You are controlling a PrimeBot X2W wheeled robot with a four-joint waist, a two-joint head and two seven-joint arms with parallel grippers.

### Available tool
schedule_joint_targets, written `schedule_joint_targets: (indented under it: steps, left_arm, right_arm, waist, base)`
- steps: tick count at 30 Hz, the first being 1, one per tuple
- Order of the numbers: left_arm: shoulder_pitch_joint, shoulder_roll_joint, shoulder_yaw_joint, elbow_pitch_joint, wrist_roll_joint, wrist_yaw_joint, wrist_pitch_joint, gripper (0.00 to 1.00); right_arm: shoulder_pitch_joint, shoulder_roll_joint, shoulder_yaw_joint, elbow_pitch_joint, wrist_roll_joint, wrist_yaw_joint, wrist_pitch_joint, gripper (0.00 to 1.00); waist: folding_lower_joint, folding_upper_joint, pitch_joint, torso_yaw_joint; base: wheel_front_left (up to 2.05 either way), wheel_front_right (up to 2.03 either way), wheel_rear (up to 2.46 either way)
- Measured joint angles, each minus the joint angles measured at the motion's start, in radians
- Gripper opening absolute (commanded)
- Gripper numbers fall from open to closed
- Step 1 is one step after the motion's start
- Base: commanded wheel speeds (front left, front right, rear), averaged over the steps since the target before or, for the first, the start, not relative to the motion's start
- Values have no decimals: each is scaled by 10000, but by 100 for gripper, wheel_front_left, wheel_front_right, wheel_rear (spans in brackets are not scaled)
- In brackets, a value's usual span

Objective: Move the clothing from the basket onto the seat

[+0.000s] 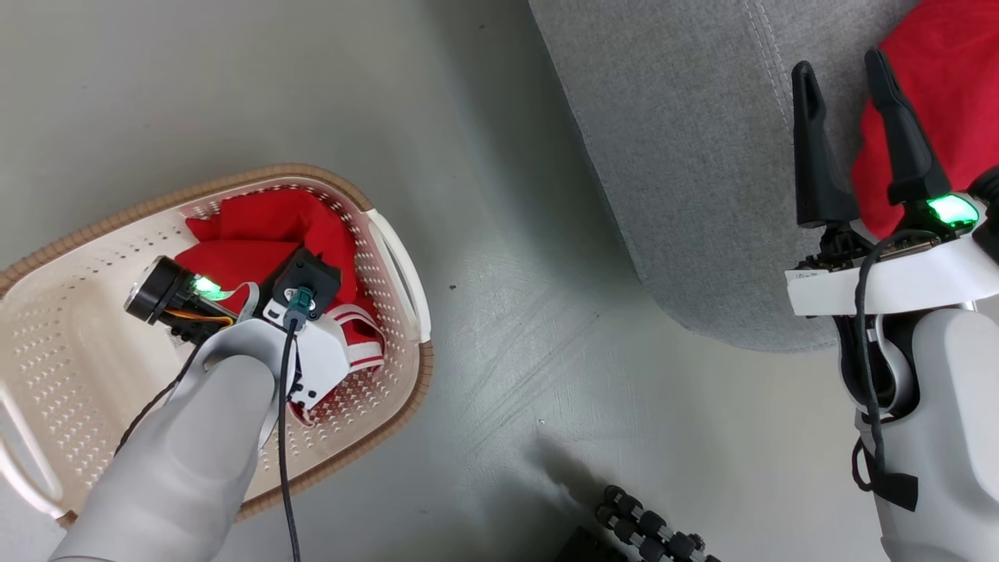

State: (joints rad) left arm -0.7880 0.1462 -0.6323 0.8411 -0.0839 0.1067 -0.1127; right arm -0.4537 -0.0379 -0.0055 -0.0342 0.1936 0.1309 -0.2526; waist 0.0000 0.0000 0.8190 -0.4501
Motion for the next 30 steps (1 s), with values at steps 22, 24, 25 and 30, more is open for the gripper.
schedule_joint_targets:
  steps: [22,24,25,30]
  left_arm:
    - [278,-6,443,-1371,-414,182,-947,0]
    - [314,81,537,-1647,-466,242,-1057,0]
    - [343,123,596,-1802,-487,245,-1108,0]
    - [525,249,876,-2564,-589,408,-1214,0]
  right_arm:
    - [-341,-23,477,303,-844,0,-25,100]
    - [-370,-23,541,364,-920,0,-25,100]
    - [-376,-27,543,384,-955,0,-25,100]
    - [-379,-40,629,523,-1244,0,-25,100]
  waist:
    - [0,0,-1247,1154]
    - [0,0,-1409,1297]
    - [0,0,-1493,1369]
    - [0,0,-1944,1729]
  base:
    - [0,0,0]
    - [0,0,0]
    - [0,0,0]
    - [0,0,0]
